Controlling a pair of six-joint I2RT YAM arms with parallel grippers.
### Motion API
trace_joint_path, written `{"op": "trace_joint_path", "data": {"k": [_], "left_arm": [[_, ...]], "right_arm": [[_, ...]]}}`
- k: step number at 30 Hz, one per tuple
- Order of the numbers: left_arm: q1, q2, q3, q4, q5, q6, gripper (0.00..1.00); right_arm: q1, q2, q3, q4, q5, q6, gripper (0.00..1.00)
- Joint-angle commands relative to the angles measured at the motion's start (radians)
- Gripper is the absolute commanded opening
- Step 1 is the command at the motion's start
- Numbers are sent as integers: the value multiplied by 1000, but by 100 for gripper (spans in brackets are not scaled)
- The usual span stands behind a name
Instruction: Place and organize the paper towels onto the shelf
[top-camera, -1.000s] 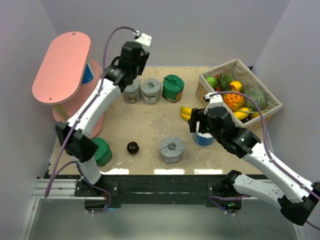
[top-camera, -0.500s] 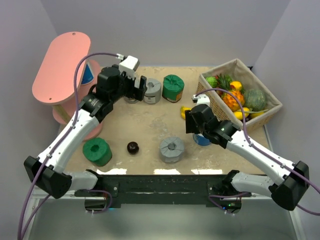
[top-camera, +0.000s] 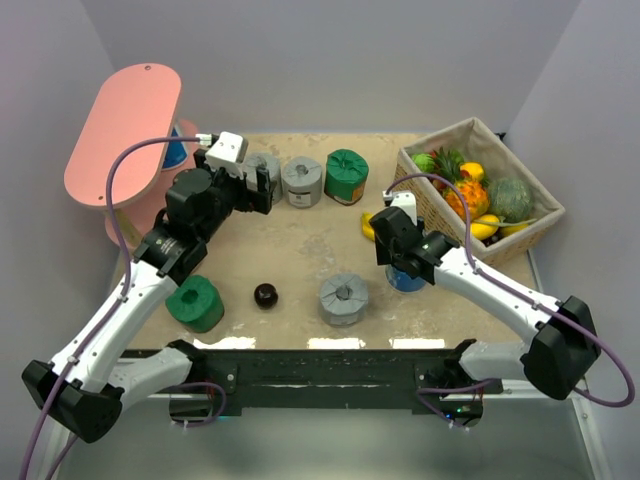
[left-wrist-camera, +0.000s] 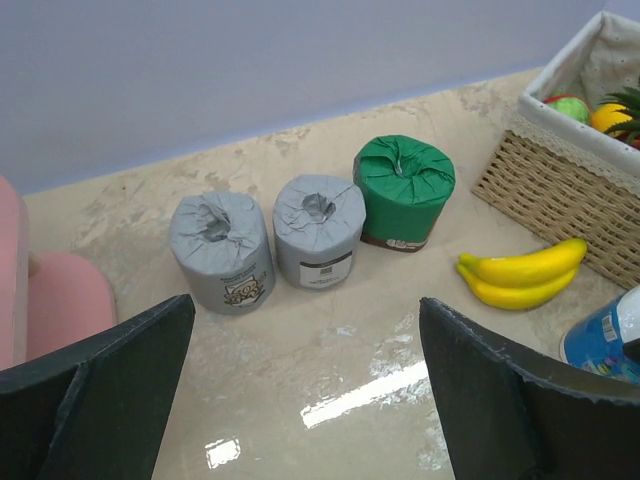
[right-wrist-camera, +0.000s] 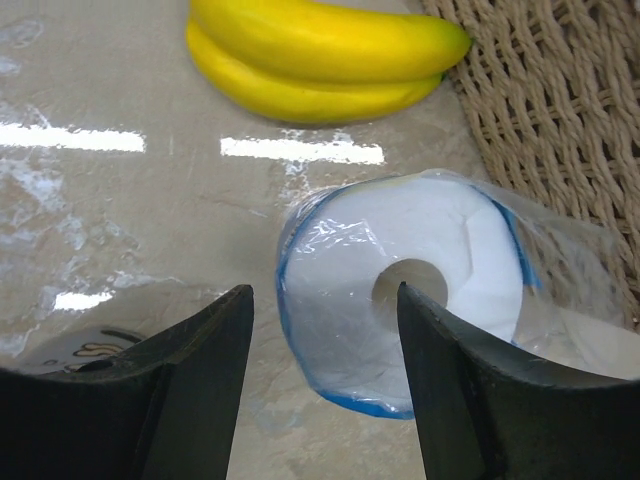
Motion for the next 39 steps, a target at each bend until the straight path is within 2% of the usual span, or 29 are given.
{"op": "trace_joint_path", "data": {"k": [1, 20, 32, 39], "left_arm": [[0, -28, -9, 74, -31, -26, 100], [-1, -29, -18, 74, -59, -31, 100], [-1, -41, -24, 80, -105, -22, 100], [-1, -106, -43, 108, -111, -25, 100]], "right_arm": [[-18, 3, -7, 20, 41, 10, 63], [-50, 51, -98, 119, -37, -7, 63], [-56, -6, -83, 133, -63, -81, 43], [-54, -70, 57, 29, -49, -105, 39]]}}
